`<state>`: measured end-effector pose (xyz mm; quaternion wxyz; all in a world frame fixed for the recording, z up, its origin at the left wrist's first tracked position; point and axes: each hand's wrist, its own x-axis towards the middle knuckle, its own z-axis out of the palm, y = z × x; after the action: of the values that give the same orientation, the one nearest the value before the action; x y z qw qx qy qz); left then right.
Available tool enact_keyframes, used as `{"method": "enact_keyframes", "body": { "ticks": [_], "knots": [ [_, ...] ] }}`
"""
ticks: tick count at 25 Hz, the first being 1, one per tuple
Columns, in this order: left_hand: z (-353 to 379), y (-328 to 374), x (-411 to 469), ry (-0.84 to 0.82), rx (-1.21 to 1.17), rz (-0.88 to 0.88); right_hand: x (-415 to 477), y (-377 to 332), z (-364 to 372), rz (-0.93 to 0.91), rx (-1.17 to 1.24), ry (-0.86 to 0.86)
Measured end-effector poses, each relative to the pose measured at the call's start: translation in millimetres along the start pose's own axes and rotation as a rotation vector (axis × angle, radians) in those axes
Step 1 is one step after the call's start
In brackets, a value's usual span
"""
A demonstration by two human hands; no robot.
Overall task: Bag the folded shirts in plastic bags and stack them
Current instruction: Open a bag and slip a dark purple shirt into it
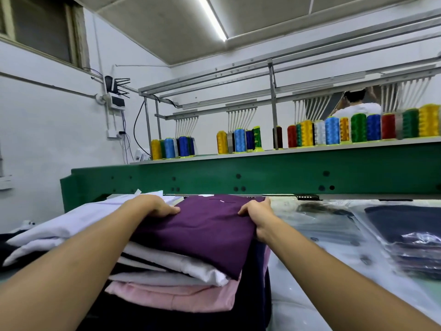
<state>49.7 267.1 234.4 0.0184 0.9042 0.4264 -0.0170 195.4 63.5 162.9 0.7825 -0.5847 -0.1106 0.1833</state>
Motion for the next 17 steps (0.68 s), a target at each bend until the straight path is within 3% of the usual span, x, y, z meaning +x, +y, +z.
{"method": "enact_keyframes", "body": {
  "ticks": [6, 13, 17],
  "knots": [
    [2, -10, 11, 0.146, -0.064, 0.133, 6, 3, 1, -0.084, -0.063, -0.061],
    [-10, 9, 11, 0.030, -0.058, 0.171, 2, -3, -2, -0.023, -0.070, -0.117],
    [-22, 44, -9, 0.176, -0.076, 0.487, 2, -1, -4, -0.020, -0.055, -0.126]
  ]
}}
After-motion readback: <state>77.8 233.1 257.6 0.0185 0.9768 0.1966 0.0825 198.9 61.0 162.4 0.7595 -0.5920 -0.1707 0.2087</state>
